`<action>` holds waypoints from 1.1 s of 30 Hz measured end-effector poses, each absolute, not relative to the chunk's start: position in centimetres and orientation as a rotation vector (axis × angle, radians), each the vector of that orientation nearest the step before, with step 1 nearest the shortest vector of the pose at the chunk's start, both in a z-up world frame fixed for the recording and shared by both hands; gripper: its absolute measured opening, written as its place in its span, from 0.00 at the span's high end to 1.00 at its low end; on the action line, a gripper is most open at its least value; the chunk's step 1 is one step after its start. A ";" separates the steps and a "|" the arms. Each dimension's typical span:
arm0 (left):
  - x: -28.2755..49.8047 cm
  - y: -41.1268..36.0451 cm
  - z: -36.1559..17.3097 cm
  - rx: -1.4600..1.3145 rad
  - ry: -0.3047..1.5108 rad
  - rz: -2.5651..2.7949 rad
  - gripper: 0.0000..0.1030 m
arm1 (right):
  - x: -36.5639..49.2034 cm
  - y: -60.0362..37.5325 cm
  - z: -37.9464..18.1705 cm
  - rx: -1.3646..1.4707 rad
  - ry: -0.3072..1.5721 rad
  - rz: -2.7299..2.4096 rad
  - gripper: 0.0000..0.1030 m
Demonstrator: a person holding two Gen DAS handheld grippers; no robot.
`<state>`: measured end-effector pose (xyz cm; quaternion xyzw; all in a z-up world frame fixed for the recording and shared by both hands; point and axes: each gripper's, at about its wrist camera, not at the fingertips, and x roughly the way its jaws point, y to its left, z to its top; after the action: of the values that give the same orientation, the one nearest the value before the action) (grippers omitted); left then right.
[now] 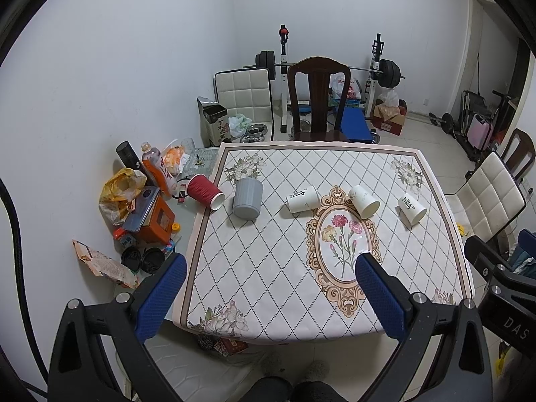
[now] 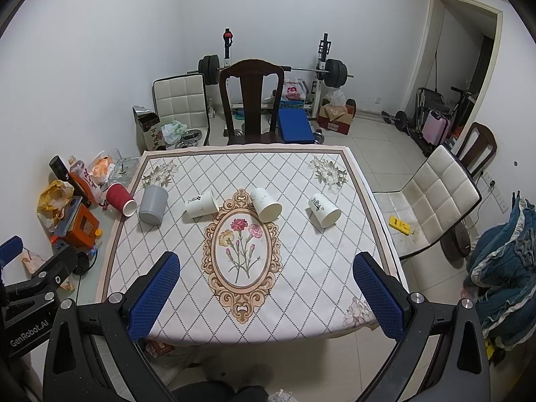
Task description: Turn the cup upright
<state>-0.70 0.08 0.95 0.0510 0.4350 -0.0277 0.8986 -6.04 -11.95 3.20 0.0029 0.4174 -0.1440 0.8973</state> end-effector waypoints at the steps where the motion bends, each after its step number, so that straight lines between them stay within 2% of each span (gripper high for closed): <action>1: -0.8 0.1 1.0 0.106 0.900 -0.057 0.00 | -6.0 -11.9 3.2 0.006 0.864 -0.298 0.00; 25: -1.3 -0.3 2.3 0.093 0.902 -0.045 0.00 | -4.7 -10.0 4.3 0.019 0.875 -0.274 0.00; 29: 0.1 -0.4 0.7 0.095 0.933 -0.021 0.00 | -3.8 -11.2 2.9 0.021 0.905 -0.264 0.00; 33: 1.7 -0.9 -3.2 0.103 1.005 0.019 0.00 | -2.1 -12.1 0.2 0.023 0.971 -0.257 0.00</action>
<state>1.70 -0.88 -3.17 0.0494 0.4814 0.0092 0.8751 -2.12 -12.08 0.18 0.0111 0.4653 -0.1233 0.8765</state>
